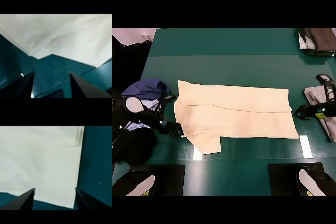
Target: Fold the shirts.
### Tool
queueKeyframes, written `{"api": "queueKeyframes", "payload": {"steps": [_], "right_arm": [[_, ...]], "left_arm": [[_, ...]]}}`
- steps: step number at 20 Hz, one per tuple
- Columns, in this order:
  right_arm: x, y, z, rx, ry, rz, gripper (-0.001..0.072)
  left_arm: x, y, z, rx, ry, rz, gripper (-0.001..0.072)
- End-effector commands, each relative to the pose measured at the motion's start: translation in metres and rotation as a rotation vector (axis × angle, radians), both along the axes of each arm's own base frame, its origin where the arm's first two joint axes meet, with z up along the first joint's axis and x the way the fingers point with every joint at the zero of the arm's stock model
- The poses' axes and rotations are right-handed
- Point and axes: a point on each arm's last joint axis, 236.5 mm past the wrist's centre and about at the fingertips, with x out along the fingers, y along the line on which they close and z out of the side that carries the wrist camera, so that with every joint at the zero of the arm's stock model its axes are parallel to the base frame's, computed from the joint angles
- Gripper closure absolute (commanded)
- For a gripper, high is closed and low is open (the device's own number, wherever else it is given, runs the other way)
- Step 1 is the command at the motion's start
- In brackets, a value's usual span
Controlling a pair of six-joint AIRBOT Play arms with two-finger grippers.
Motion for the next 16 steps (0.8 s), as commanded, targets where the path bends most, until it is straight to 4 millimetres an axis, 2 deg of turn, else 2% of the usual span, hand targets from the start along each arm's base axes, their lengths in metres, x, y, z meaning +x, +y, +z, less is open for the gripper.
{"api": "queueKeyframes", "payload": {"steps": [1, 5, 7, 10, 16], "right_arm": [[-0.020, 0.006, -0.014, 0.012, 0.031, 0.000, 0.0130], [-0.022, 0.008, -0.009, 0.014, 0.012, -0.007, 0.0130], [-0.022, 0.008, -0.005, 0.010, -0.004, -0.007, 0.0131], [-0.023, 0.008, -0.002, 0.007, -0.016, -0.006, 0.0131], [-0.026, 0.009, -0.002, 0.010, -0.002, -0.003, 0.0131]], "left_arm": [[-0.030, -0.020, -0.006, -0.096, 0.109, 0.058, 0.0198], [-0.039, -0.029, -0.025, -0.078, 0.124, 0.085, 0.0199], [-0.036, -0.036, -0.031, -0.069, 0.087, 0.083, 0.0199], [-0.025, -0.047, -0.035, -0.064, 0.030, 0.090, 0.0199], [-0.025, -0.054, -0.038, -0.054, 0.016, 0.087, 0.0201]]}}
